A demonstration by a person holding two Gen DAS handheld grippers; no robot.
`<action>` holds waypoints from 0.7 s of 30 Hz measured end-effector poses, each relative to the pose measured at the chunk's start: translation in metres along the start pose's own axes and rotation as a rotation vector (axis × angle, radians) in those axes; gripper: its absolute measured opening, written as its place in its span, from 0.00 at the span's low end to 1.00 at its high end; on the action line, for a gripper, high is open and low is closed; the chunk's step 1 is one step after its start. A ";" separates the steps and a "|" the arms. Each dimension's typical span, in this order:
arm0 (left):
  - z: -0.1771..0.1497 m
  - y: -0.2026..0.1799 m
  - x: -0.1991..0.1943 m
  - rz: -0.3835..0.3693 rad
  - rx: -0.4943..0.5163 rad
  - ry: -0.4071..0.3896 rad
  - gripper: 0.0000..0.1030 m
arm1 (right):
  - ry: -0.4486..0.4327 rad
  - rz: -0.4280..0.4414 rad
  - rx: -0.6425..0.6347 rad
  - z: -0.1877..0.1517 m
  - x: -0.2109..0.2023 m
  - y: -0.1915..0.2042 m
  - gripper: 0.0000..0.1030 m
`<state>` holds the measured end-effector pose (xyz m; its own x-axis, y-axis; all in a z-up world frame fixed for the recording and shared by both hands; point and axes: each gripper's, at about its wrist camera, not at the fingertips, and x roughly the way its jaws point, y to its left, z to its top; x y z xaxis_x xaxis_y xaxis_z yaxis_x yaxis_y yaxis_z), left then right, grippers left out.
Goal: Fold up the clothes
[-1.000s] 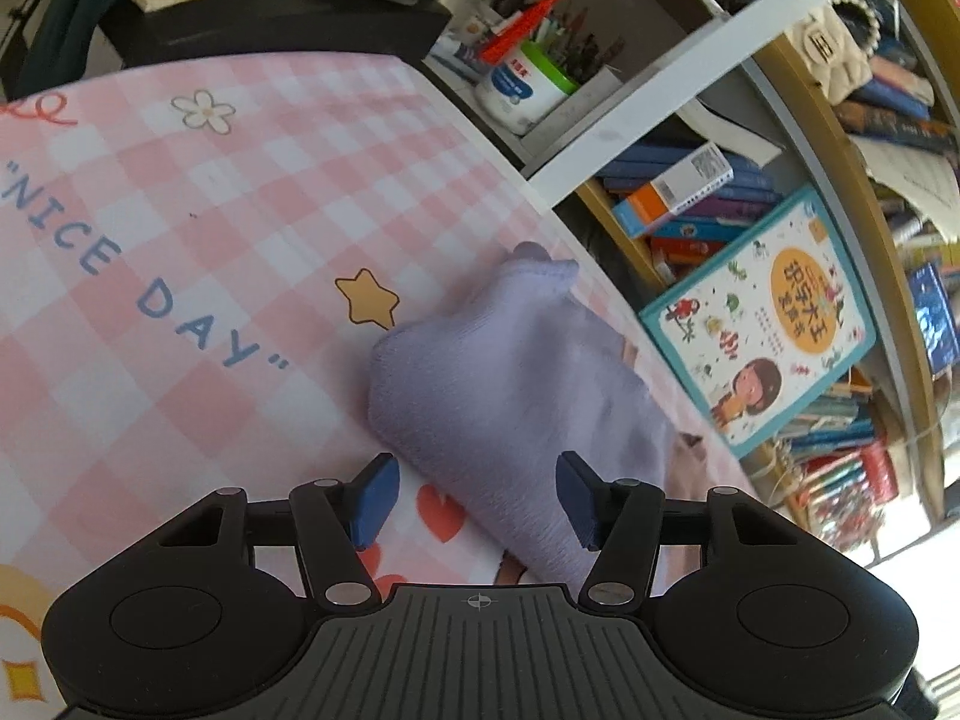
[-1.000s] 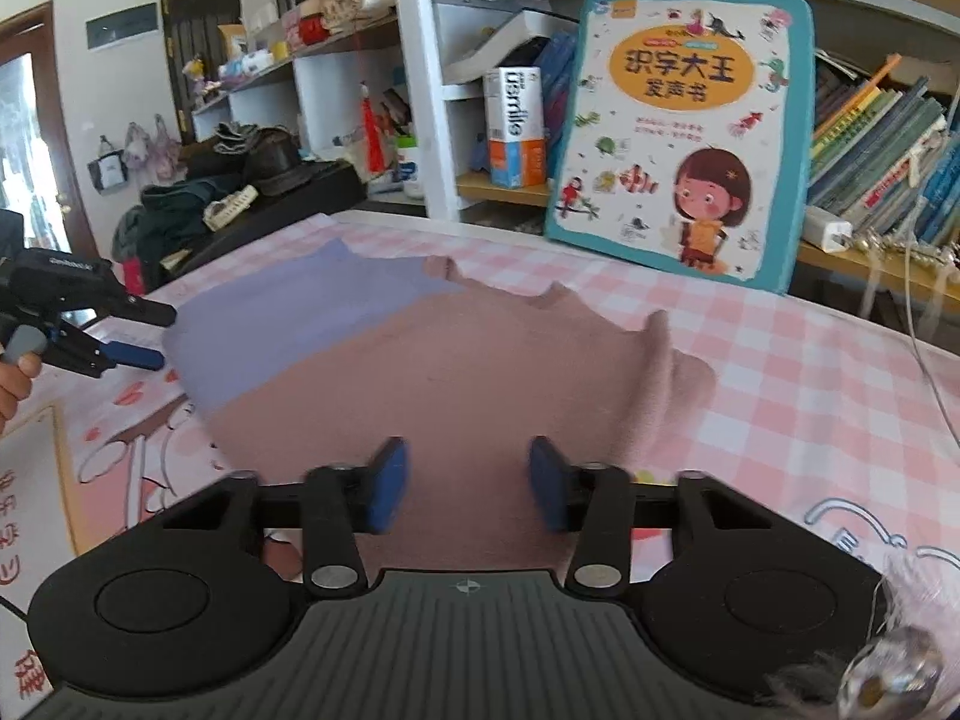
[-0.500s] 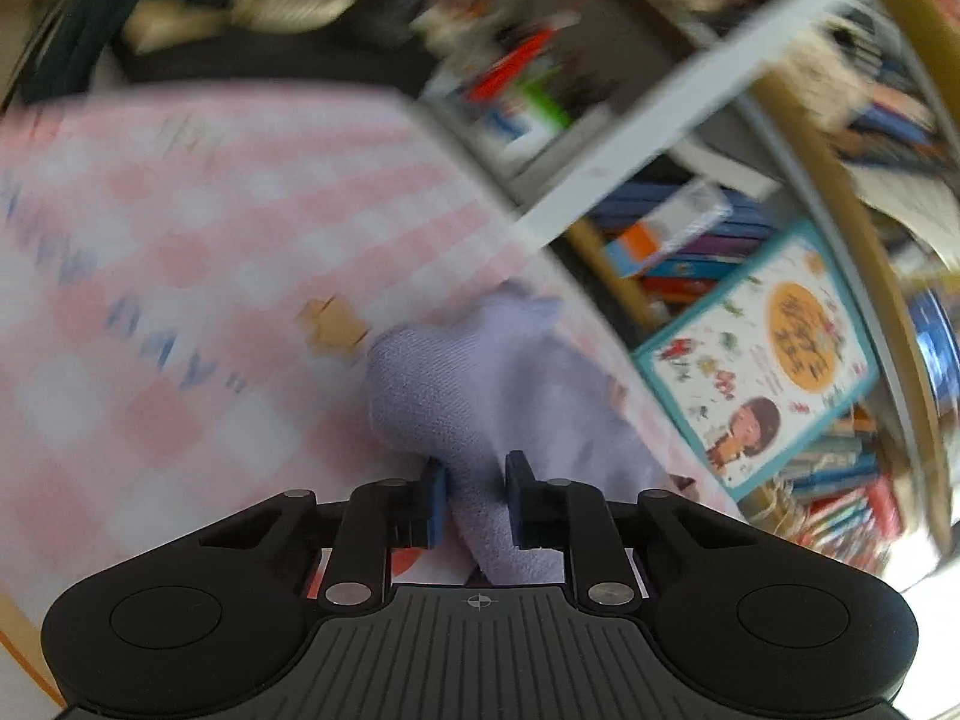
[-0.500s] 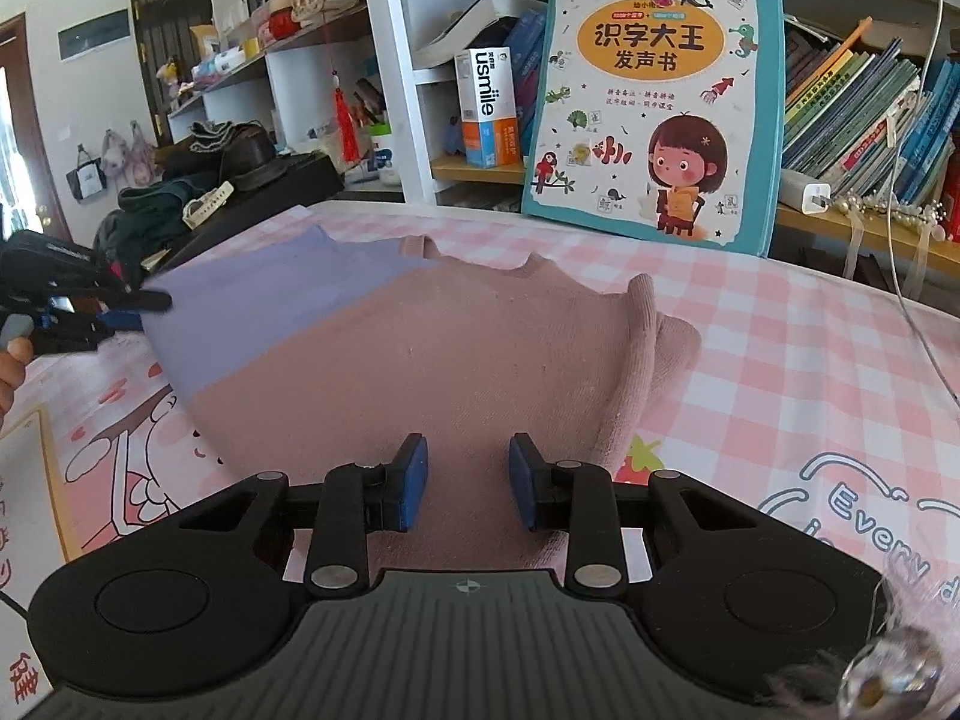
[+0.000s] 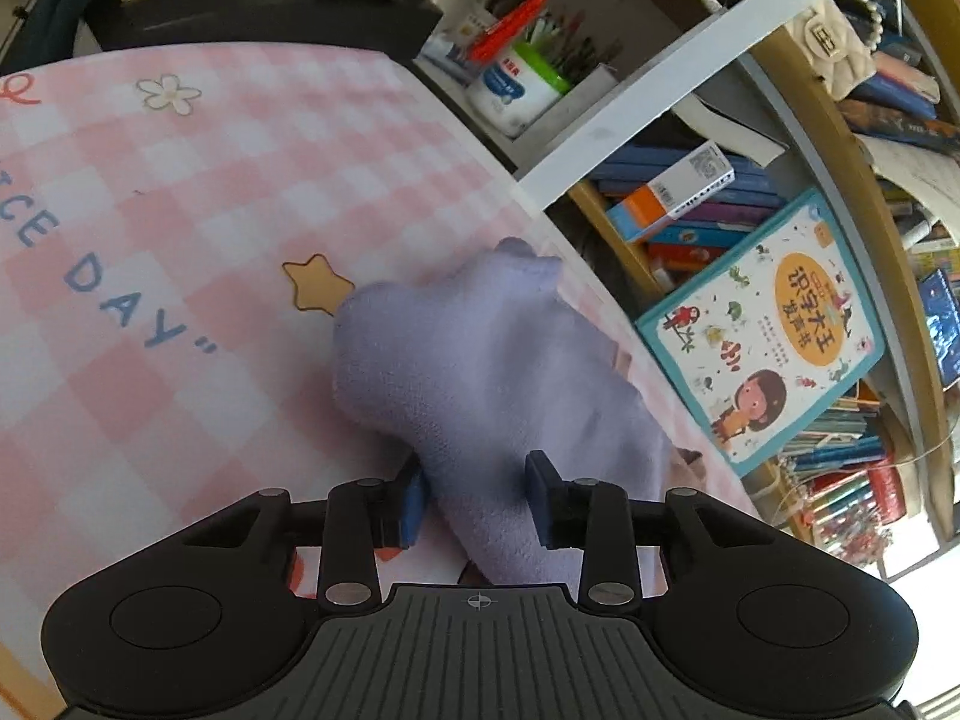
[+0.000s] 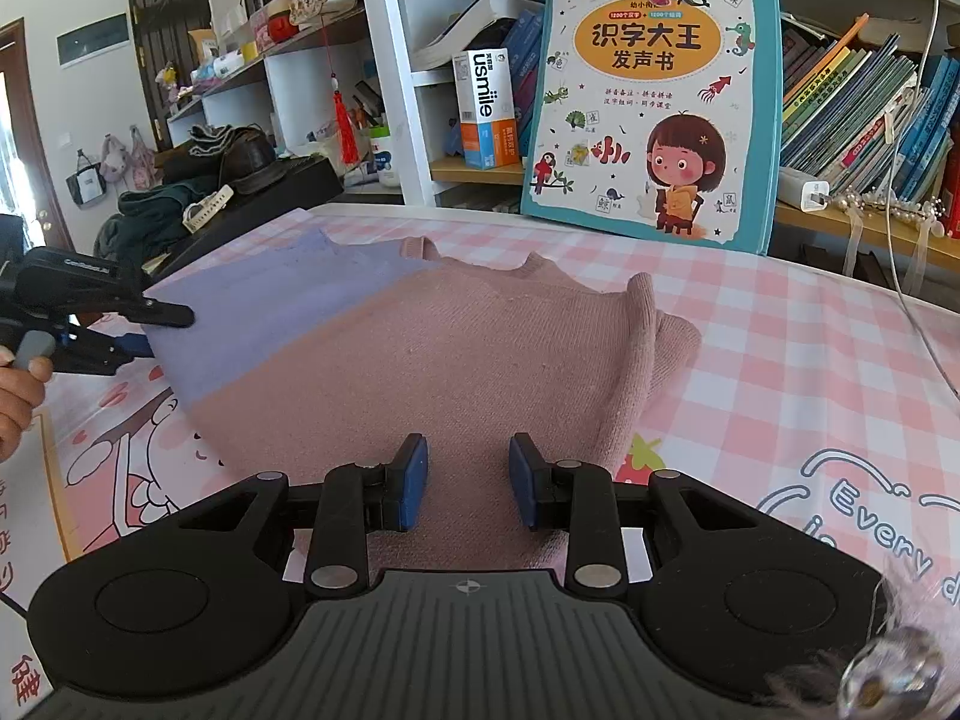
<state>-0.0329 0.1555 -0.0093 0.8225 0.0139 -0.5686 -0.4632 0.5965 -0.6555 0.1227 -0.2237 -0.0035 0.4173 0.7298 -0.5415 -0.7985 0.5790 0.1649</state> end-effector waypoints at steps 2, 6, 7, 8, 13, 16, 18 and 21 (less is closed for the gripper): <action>0.000 -0.001 0.003 0.001 -0.013 -0.016 0.32 | 0.000 -0.001 -0.002 0.000 0.000 0.000 0.28; 0.000 0.004 0.004 -0.012 -0.098 -0.042 0.21 | 0.001 -0.003 -0.007 0.000 0.000 0.001 0.28; -0.001 0.001 0.003 -0.004 -0.078 -0.051 0.16 | 0.001 -0.003 -0.008 0.000 -0.001 0.001 0.28; -0.003 -0.009 -0.001 0.006 -0.001 -0.080 0.15 | 0.000 -0.004 -0.008 -0.001 -0.001 0.002 0.28; -0.011 -0.053 -0.018 -0.006 0.323 -0.170 0.16 | 0.001 -0.003 -0.006 -0.001 -0.001 0.002 0.28; 0.000 -0.041 -0.012 -0.019 0.226 -0.121 0.15 | 0.001 -0.004 -0.008 0.000 -0.001 0.002 0.28; 0.003 -0.024 -0.006 -0.001 0.139 -0.079 0.16 | 0.001 -0.005 -0.008 0.000 -0.001 0.002 0.28; 0.002 -0.005 0.003 0.009 0.060 -0.040 0.18 | 0.001 -0.004 -0.007 0.000 -0.001 0.003 0.28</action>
<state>-0.0273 0.1543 -0.0062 0.8314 0.0507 -0.5534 -0.4510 0.6433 -0.6187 0.1203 -0.2228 -0.0028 0.4203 0.7267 -0.5434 -0.7998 0.5796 0.1564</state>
